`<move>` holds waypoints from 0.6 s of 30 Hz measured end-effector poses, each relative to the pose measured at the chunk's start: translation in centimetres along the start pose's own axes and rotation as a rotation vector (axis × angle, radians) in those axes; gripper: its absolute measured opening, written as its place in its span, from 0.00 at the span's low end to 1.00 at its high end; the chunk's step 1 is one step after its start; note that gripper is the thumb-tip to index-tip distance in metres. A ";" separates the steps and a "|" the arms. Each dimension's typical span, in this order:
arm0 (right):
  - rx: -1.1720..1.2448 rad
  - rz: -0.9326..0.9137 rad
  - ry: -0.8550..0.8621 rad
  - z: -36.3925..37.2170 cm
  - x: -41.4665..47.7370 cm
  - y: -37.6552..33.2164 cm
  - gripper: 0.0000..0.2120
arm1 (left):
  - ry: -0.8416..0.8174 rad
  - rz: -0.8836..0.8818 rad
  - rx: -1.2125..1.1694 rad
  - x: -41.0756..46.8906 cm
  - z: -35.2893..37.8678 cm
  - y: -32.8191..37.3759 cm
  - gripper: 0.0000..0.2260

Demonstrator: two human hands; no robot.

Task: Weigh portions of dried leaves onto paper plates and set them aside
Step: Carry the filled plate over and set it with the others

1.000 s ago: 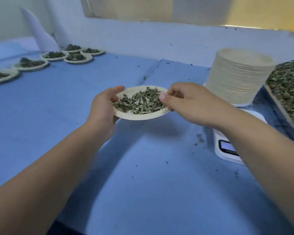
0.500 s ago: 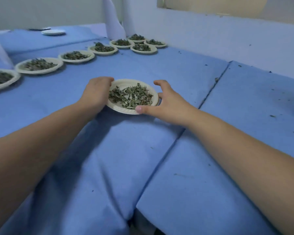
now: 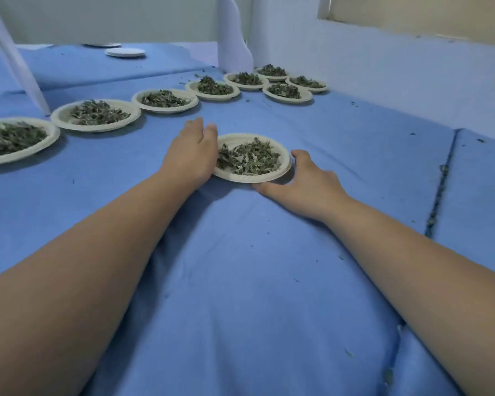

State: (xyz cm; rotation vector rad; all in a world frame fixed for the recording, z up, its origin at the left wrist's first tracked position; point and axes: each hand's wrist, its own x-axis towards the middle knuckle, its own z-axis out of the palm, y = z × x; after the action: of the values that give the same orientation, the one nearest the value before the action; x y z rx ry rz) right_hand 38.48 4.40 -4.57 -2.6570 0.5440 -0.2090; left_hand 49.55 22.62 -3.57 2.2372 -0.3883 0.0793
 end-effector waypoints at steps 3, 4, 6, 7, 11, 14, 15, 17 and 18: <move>-0.005 0.039 0.003 0.3 2.7 -1.2 0.53 | -0.005 0.009 0.045 0.5 0.0 -0.7 0.20; 0.018 0.051 0.003 0.3 3.4 -1.5 0.53 | 0.006 -0.004 0.039 0.8 0.1 -0.8 0.18; 0.060 0.034 -0.006 0.4 4.1 -1.7 0.51 | 0.035 -0.055 0.009 1.3 0.2 -1.0 0.15; 0.070 0.002 -0.012 0.5 4.1 -1.8 0.50 | 0.041 -0.075 -0.009 1.5 0.3 -1.0 0.15; 0.018 -0.107 -0.049 1.0 3.8 -1.7 0.56 | 0.062 -0.088 -0.056 1.7 0.6 -1.1 0.23; -0.020 -0.113 -0.039 1.2 4.3 -1.8 0.62 | 0.072 -0.089 -0.078 1.6 0.5 -1.1 0.22; -0.022 -0.101 -0.021 1.3 4.5 -2.0 0.62 | 0.070 -0.091 -0.085 1.6 0.4 -1.1 0.22; -0.043 -0.075 0.007 1.6 5.0 -2.3 0.62 | 0.062 -0.088 -0.083 1.3 0.3 -1.0 0.21; -0.064 -0.067 0.011 1.7 5.4 -2.5 0.62 | 0.058 -0.083 -0.077 1.2 0.3 -1.0 0.21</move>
State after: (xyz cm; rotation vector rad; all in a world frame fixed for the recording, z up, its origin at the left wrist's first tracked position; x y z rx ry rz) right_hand 44.64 4.93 -4.72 -2.7406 0.4724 -0.2292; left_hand 50.97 22.70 -4.23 2.1674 -0.2623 0.0836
